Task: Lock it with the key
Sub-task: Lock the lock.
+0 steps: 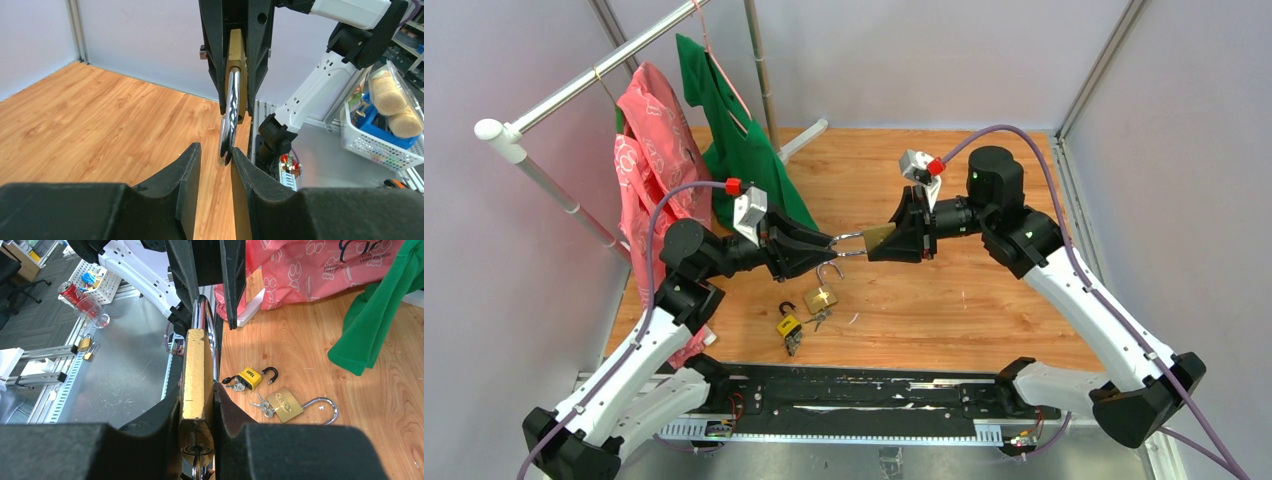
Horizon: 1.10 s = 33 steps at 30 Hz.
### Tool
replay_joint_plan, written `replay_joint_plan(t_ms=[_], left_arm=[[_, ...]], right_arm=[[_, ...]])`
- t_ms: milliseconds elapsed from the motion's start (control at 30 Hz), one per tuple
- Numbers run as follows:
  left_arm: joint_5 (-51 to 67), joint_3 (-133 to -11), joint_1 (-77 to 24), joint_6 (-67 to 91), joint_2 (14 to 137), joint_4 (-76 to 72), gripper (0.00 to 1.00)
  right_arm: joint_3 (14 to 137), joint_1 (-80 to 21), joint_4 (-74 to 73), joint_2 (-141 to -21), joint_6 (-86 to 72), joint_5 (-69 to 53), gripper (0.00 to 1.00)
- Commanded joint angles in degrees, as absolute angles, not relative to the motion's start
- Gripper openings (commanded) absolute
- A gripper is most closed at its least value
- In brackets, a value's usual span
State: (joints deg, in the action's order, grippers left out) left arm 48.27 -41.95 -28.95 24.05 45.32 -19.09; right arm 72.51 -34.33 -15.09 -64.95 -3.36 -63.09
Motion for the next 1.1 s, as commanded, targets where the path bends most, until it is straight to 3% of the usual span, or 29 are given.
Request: replay_joint_plan(t_ms=[0, 100, 233, 267, 667, 1067], left_arm=[[49.2, -44.1, -28.6, 24.9, 46.0, -19.1, 0.33], [49.7, -44.6, -29.1, 24.9, 46.5, -19.6, 0.30], [50.4, -44.7, -29.4, 24.7, 46.9, -19.8, 0.01], [50.4, -44.5, -29.4, 24.7, 47.0, -19.7, 0.00], [50.7, -43.8, -32.8, 27.3, 48.5, -26.3, 0.00], [56.0, -44.2, -33.0, 28.2, 48.4, -30.3, 0.00]], right_arm=[[75.7, -33.6, -15.0, -64.8, -1.5, -65.9, 0.00], [76.1, -33.5, -15.9, -65.1, -0.7, -65.8, 0.00], [76.4, -33.6, -16.0, -65.1, -0.3, -65.5, 0.00], [76.5, -33.5, -15.9, -65.2, -0.2, -65.4, 0.00], [74.3, -33.5, -2.7, -64.6, -3.6, -60.3, 0.00], [72.4, -32.3, -5.0, -63.1, 2.8, -52.4, 0.00]])
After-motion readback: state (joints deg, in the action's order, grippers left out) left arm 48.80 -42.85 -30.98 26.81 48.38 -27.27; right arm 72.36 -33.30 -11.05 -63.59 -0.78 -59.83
